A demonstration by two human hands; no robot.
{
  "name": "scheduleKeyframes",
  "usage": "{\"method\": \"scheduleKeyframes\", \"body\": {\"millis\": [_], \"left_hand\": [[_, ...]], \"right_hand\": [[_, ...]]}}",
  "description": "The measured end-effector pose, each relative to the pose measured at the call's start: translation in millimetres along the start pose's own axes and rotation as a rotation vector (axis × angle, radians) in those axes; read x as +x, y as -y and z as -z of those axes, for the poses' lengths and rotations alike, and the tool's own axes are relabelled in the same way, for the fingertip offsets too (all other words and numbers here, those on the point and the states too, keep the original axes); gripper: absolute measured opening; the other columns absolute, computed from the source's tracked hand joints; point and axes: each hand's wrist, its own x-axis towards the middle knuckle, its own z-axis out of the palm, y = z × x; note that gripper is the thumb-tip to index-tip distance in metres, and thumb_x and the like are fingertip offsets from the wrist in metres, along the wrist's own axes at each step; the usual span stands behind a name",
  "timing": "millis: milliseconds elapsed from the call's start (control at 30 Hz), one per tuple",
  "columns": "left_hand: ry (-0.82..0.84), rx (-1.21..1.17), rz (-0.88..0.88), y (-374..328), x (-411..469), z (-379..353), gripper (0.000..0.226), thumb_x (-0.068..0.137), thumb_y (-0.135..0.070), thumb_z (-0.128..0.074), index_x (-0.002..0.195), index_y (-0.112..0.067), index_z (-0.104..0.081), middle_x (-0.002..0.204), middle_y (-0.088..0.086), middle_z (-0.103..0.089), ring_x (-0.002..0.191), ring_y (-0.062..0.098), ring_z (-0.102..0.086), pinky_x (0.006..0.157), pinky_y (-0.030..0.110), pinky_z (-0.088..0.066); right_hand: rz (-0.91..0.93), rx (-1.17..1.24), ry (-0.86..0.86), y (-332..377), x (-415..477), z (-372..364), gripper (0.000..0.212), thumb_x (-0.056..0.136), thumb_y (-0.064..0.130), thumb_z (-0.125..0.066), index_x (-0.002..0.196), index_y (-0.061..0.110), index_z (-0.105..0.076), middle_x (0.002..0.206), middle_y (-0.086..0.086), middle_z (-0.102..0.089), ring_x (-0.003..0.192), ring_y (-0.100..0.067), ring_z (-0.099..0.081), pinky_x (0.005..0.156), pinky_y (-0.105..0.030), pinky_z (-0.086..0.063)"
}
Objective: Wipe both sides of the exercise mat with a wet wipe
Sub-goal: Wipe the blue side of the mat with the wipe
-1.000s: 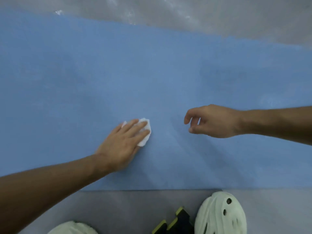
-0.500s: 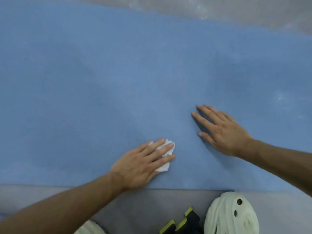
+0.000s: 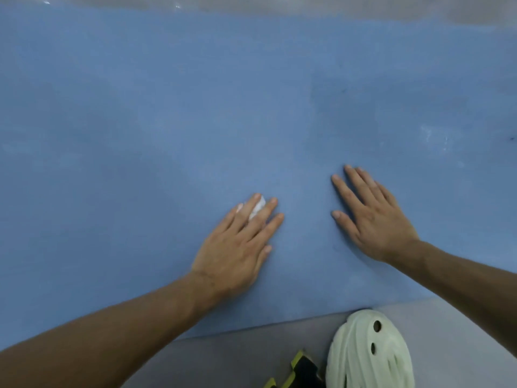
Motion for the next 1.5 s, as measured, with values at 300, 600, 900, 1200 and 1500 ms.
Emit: {"method": "scheduleKeyframes", "body": {"millis": [300,600,900,1200,1500], "left_hand": [[0.049,0.042,-0.263,14.9,11.9,-2.3,0.063,0.104,-0.051,-0.041,0.16,-0.023,-0.036,0.171,0.005,-0.02,0.158,0.029,-0.018,0.126,0.043,-0.018],[-0.021,0.019,0.084,80.3,43.8,23.3,0.065,0.105,-0.047,-0.032,0.163,-0.018,-0.025,0.171,0.001,-0.023,0.158,0.023,-0.017,0.125,0.041,-0.017],[-0.02,-0.075,-0.29,-22.1,35.0,-11.6,0.048,0.108,-0.028,-0.033,0.152,-0.015,-0.049,0.165,0.008,-0.036,0.154,0.031,-0.029,0.123,0.043,-0.024],[-0.012,0.007,-0.292,40.2,84.6,1.5,0.052,0.104,-0.02,-0.043,0.155,-0.024,-0.044,0.167,0.003,-0.033,0.153,0.027,-0.032,0.124,0.037,-0.016],[-0.082,-0.069,0.36,131.4,177.9,36.7,0.05,0.111,-0.032,-0.031,0.159,-0.022,-0.033,0.17,0.011,-0.02,0.156,0.038,-0.017,0.124,0.054,-0.022]], "right_hand": [[-0.052,0.033,-0.116,7.5,-1.2,-18.3,0.066,0.106,0.051,-0.026,0.166,0.024,-0.02,0.175,-0.001,-0.011,0.161,-0.023,-0.01,0.128,-0.048,-0.014],[-0.068,0.072,-0.145,8.8,-2.7,-18.5,0.065,0.106,0.051,-0.027,0.166,0.026,-0.021,0.174,0.0,-0.012,0.161,-0.019,-0.006,0.129,-0.048,-0.012],[-0.058,0.079,-0.179,6.7,-2.8,-20.8,0.065,0.105,0.049,-0.033,0.165,0.024,-0.027,0.174,-0.001,-0.015,0.161,-0.021,-0.013,0.127,-0.05,-0.017],[-0.057,0.09,-0.182,6.3,-2.6,-19.7,0.061,0.107,0.047,-0.03,0.165,0.026,-0.028,0.174,0.001,-0.015,0.161,-0.018,-0.011,0.128,-0.048,-0.016],[-0.055,0.103,-0.184,5.8,-2.0,-17.4,0.063,0.105,0.047,-0.035,0.164,0.026,-0.029,0.174,0.001,-0.016,0.161,-0.018,-0.011,0.128,-0.049,-0.016]]}}
